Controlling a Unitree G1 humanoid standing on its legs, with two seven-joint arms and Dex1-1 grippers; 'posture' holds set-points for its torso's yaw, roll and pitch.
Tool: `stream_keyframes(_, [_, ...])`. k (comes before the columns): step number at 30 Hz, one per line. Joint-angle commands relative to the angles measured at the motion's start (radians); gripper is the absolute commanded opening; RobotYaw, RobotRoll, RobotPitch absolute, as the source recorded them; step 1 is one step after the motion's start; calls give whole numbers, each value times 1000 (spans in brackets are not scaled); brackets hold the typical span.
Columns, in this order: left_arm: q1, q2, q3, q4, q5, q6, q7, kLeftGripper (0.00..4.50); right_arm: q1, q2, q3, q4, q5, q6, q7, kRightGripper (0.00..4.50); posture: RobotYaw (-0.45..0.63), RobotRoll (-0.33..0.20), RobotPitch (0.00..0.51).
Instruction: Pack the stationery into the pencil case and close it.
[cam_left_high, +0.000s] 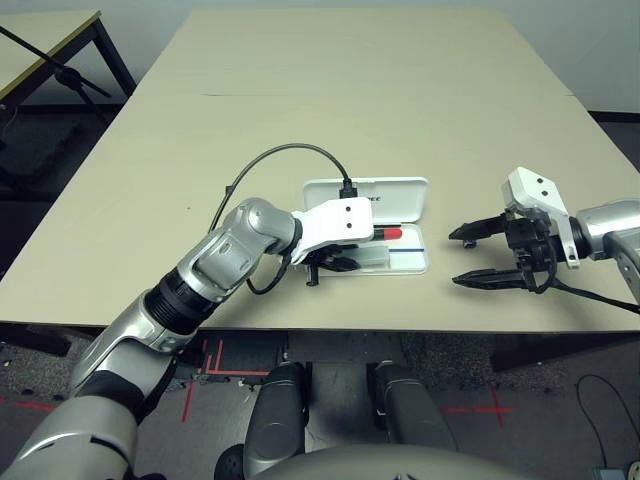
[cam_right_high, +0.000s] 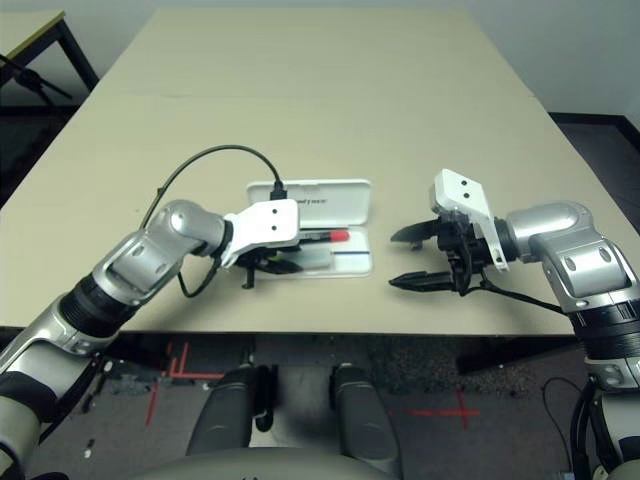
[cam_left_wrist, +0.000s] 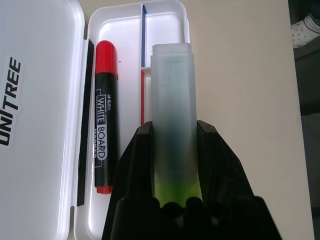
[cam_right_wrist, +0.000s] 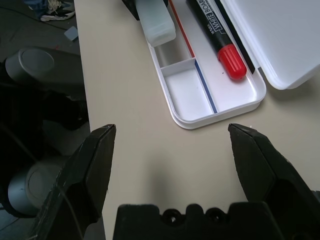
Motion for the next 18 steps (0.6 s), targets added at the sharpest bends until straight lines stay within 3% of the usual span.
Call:
stream_keyframes(1, [-14,0,-17,-7,18,-1,-12,2212,11,-3,2,-19,-5,-5,-4,4500,-17,0,121])
stream_keyframes(7, [-12,13,17,-15,12,-12,-14,4466,12,-3,1,-22,-5,-2,-8,4500,-17,0,124])
stream_keyframes(13, [-7,44,126,-45,-41,-34,-26,4488,1,-4,-15,-40,18,34,-19,4500,-16,0,128])
stream_keyframes(18, [39,137,241,-93,-105,-74,-75,4488,0,-5,-34,-62,44,71,-33,4500,-15,0,128])
